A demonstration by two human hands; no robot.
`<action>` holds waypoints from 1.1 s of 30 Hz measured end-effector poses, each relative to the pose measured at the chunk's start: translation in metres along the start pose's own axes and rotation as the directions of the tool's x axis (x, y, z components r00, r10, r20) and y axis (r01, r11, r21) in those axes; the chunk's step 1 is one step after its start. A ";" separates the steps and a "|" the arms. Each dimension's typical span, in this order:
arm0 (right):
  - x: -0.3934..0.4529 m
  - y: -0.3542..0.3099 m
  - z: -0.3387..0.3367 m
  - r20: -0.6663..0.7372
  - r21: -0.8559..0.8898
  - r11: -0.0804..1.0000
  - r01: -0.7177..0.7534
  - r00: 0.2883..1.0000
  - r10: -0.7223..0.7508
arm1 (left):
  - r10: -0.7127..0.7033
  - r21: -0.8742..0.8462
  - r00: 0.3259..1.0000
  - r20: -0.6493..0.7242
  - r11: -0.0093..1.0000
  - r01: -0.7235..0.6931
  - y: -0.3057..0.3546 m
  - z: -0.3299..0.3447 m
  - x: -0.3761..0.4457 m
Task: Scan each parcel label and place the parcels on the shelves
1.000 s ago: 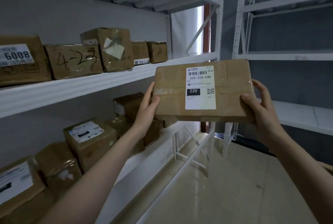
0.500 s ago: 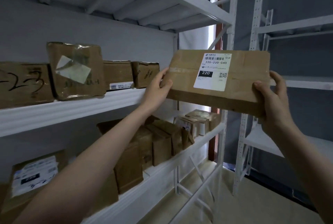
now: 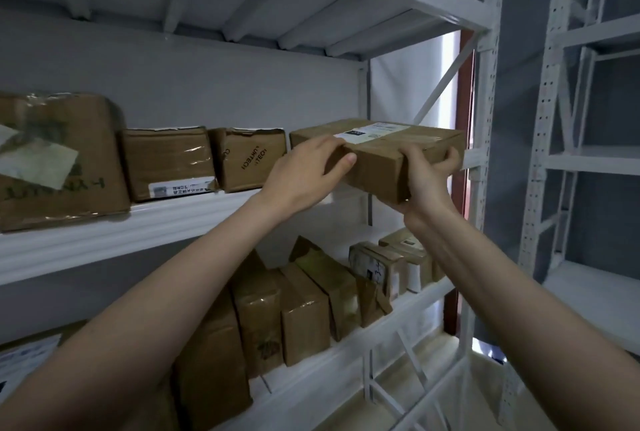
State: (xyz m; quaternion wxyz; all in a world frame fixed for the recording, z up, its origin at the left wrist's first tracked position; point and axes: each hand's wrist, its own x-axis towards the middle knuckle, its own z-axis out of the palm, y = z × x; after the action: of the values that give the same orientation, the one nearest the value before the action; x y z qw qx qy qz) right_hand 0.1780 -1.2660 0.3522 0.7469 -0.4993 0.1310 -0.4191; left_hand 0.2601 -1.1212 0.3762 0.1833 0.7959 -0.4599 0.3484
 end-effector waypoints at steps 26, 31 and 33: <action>0.089 0.040 0.006 0.623 -0.486 0.272 0.830 0.548 -0.559 | 0.103 0.565 0.973 -0.207 0.824 0.033 -0.023 0.004 -0.003; 0.095 0.059 0.021 0.724 -0.518 0.108 0.849 0.502 -0.473 | 0.148 0.625 0.967 -0.205 0.781 0.013 -0.035 0.013 -0.008; 0.092 0.066 0.027 0.718 -0.542 0.094 0.835 0.519 -0.464 | 0.154 0.641 0.968 -0.196 0.767 0.007 -0.040 0.016 -0.013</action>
State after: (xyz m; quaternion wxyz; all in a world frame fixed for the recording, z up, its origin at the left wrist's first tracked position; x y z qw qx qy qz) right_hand 0.2844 -1.3084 0.3288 0.1208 -0.8663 -0.0638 -0.4805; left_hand 0.2968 -1.1030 0.3571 -0.0575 0.7446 -0.3203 0.5828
